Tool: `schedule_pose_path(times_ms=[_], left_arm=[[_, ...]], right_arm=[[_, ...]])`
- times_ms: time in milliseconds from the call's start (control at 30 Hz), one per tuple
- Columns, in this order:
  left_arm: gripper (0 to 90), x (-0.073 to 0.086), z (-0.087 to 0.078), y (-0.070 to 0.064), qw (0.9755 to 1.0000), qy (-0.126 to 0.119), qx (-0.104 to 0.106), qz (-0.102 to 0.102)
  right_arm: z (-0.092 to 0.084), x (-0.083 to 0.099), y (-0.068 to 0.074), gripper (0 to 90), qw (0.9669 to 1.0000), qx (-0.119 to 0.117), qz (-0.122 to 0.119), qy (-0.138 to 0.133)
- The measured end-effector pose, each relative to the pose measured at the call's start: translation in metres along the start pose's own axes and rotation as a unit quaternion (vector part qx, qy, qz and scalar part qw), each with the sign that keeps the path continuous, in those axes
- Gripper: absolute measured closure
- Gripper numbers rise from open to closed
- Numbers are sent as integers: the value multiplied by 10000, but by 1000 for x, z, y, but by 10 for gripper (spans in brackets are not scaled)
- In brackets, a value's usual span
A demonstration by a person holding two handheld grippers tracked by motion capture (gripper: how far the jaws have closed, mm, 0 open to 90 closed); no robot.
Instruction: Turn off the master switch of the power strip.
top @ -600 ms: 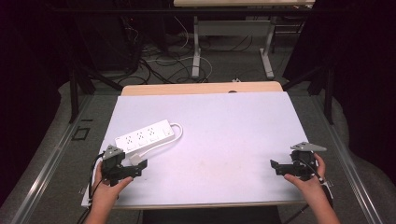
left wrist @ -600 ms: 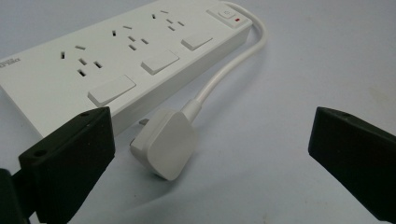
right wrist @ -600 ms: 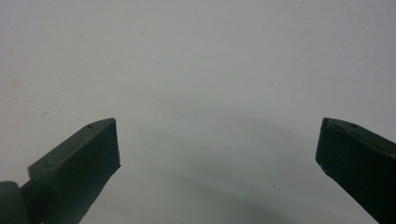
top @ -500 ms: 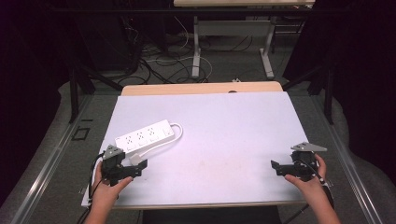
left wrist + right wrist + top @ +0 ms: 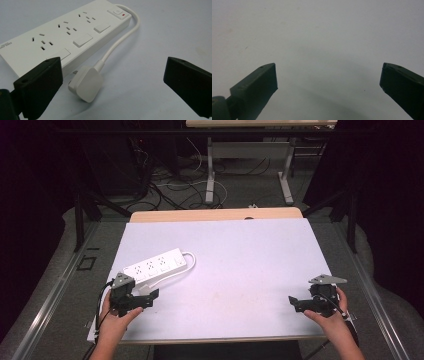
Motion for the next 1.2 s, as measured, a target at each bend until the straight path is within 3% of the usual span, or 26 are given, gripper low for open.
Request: schedule_pose_path(times_ms=[67, 200, 267, 433, 633, 800, 867, 1133, 1200], left_arm=[[23, -2, 0, -1, 10000, -22, -12, -19], [24, -5, 0, -3, 9999, 87, -44, 120], [24, -11, 0, -4, 9997, -54, -69, 207], [32, -17, -1, -4, 9994, 9, -105, 316], [102, -29, -4, -7, 9998, 66, 61, 188], [109, -38, -6, -8, 9998, 9, 45, 184], [113, -41, -8, -8, 9996, 44, 83, 261], [162, -53, -6, -10, 9996, 67, 88, 241], [162, -55, -7, -8, 9992, 136, 68, 364]], right_arm=[[-2, 0, 1, 10, 10000, 17, -63, 75], [-1, -3, 2, 10, 9999, -13, -112, -55], [-2, -4, 1, 10, 9999, 5, -113, -66], [-3, -5, 1, 14, 9998, -5, -179, -114], [-2, -5, 2, 25, 9997, -8, -240, -109], [-2, -5, 3, 37, 9996, -23, -232, -155], [-2, -6, 3, 41, 9996, 0, -218, -154], [-2, -6, 3, 51, 9996, -9, -205, -186], [-2, -6, 3, 53, 9996, -15, -194, -184]])
Point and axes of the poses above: each handheld gripper's, and its own axes: z roughly forward along the jaws, x roughly out of its underside, y roughly to its left, the point moved 10 cm from there along z, roughly forward along the jaws, and after that the axes turned 6 degrees about -y, right-handed, at the moved point
